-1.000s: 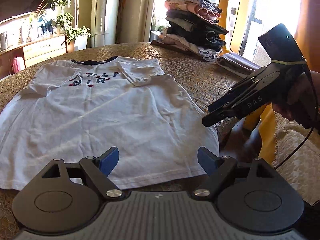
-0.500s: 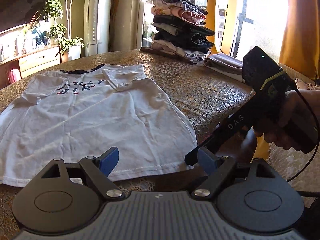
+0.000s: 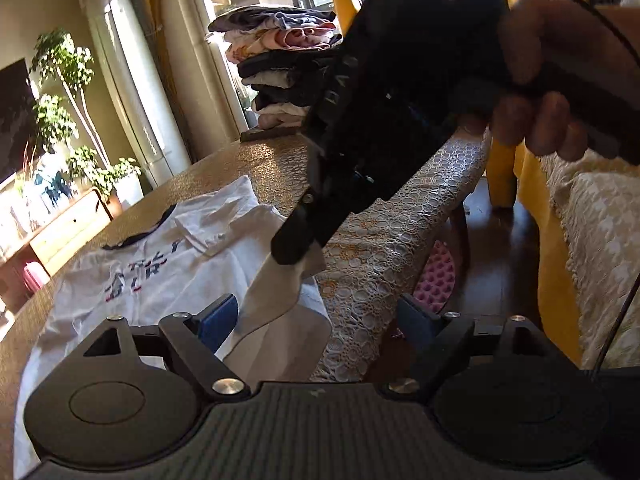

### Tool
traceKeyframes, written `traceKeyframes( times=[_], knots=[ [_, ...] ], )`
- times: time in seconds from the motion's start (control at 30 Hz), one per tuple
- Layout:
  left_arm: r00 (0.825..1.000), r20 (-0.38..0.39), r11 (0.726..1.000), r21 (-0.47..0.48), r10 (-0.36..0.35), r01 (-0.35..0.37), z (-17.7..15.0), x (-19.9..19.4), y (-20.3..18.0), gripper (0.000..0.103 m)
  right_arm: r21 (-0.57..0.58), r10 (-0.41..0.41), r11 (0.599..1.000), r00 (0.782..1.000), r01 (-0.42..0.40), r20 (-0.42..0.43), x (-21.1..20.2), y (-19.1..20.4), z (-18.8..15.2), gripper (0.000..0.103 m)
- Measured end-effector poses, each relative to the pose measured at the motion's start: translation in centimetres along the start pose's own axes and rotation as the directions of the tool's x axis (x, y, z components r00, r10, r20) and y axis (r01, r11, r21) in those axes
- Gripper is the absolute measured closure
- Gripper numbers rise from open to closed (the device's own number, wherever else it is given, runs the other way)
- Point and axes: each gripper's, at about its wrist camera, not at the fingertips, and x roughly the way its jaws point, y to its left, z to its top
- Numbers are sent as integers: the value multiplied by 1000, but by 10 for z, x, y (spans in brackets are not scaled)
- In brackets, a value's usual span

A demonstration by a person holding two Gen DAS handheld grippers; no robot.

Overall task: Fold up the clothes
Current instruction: 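Pinch the shirt hem with the right gripper while the left gripper pinches the hem beside it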

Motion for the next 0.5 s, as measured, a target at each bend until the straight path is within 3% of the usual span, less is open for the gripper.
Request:
traceKeyframes(
  times=[0.13,0.17,0.27,0.33,0.5],
  knots=[
    [997,4,987,146,71,-71,15,22,-14,18,-4,9,1000,1000,-9,2,2,6,10,0],
    [996,10,985,142,94,-94,16,25,-13,20,-15,5,1000,1000,-5,3,3,8,12,0],
    [994,-1,984,137,113,-111,20,33,-9,47,-8,23,1000,1000,-23,11,-2,11,13,0],
    [992,-3,981,151,127,-125,18,37,-8,72,-19,31,999,999,-31,15,-6,14,13,0],
    [989,53,977,157,139,-145,20,34,-10,72,-17,2,1000,1000,-2,12,-13,3,11,0]
  ],
)
